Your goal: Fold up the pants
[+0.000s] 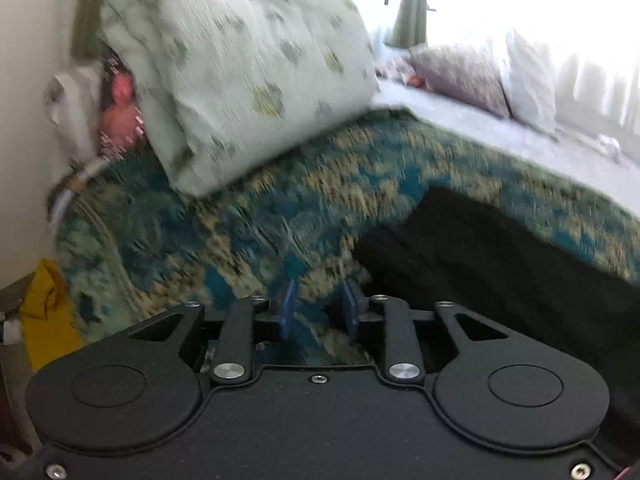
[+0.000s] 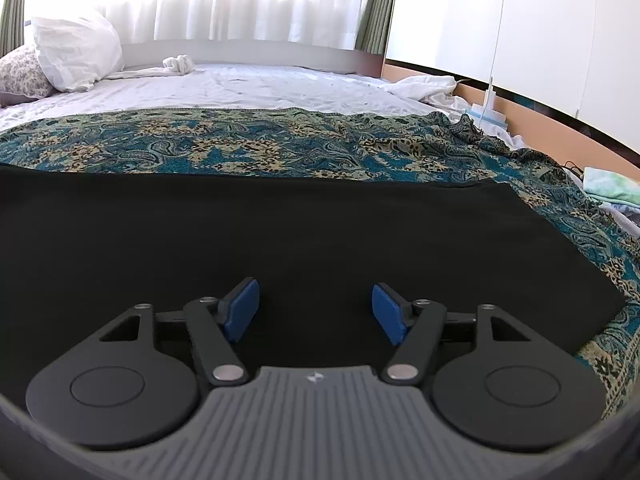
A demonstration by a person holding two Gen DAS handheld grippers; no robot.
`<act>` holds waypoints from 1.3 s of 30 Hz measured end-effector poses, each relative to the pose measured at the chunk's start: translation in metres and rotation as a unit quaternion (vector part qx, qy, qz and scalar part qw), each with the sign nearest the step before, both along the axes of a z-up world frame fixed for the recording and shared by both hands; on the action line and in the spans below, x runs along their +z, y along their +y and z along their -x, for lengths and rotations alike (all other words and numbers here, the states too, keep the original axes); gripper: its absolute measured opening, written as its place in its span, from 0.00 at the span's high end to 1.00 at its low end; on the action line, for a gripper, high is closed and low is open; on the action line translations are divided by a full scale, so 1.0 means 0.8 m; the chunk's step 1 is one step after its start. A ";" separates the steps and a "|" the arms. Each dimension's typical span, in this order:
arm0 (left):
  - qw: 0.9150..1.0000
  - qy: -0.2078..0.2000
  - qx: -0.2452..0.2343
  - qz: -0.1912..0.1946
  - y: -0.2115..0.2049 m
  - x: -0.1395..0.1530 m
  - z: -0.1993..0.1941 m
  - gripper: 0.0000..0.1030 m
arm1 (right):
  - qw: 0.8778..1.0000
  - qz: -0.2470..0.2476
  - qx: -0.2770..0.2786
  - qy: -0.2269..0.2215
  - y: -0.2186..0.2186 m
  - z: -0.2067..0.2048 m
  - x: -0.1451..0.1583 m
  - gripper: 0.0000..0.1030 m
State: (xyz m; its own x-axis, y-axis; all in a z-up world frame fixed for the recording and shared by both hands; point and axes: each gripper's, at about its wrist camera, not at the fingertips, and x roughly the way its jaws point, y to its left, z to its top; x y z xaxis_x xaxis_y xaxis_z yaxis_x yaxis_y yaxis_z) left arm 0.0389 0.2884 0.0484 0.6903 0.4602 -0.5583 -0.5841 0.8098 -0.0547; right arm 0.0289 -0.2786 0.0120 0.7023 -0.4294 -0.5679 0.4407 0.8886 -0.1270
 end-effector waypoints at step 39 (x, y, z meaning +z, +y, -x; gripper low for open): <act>0.987 -0.079 -0.139 -0.035 -0.122 0.071 0.020 0.52 | 0.999 -0.041 -0.004 -0.017 -0.014 0.006 0.000 0.14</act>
